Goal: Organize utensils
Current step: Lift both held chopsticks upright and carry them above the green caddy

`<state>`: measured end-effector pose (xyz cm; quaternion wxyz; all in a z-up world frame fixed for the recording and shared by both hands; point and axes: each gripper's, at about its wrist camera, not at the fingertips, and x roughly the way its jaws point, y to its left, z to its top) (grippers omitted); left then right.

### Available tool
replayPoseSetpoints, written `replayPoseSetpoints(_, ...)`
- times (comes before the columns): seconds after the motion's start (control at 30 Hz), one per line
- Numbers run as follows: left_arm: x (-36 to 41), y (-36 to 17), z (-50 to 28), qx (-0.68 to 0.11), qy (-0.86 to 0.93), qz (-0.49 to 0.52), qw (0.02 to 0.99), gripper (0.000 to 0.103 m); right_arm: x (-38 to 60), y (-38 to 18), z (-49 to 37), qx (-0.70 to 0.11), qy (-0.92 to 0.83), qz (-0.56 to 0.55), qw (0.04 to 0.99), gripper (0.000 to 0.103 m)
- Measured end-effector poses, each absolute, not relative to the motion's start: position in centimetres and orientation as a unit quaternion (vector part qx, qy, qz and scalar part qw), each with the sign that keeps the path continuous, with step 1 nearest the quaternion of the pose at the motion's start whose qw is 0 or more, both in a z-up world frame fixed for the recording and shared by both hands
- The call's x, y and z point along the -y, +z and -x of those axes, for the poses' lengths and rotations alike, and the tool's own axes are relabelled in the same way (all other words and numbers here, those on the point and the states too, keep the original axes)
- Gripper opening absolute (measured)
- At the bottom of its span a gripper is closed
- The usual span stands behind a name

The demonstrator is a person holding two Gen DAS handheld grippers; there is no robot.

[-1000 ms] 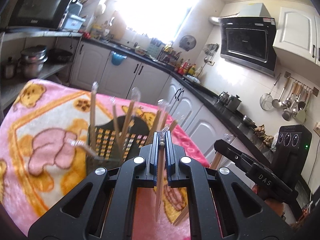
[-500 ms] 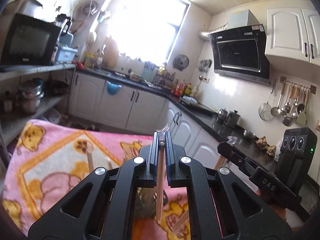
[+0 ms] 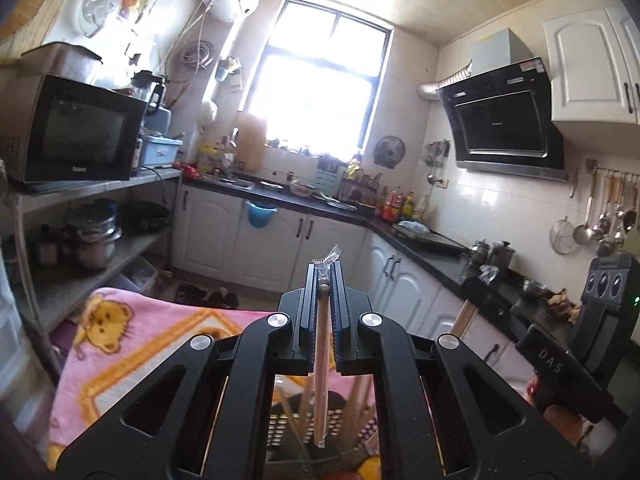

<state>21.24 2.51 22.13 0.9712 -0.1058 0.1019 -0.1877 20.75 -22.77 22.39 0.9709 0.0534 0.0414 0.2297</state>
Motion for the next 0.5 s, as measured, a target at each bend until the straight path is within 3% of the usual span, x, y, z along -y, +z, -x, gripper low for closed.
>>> replayPoseSetpoints(0.5, -2.5, 18.6, -24.4, -0.127, -0.138, 0.091, 0.978, 0.004, 19.8, 19.6, -23.4, -0.031, 0.238, -0.031, 0.97, 0.006)
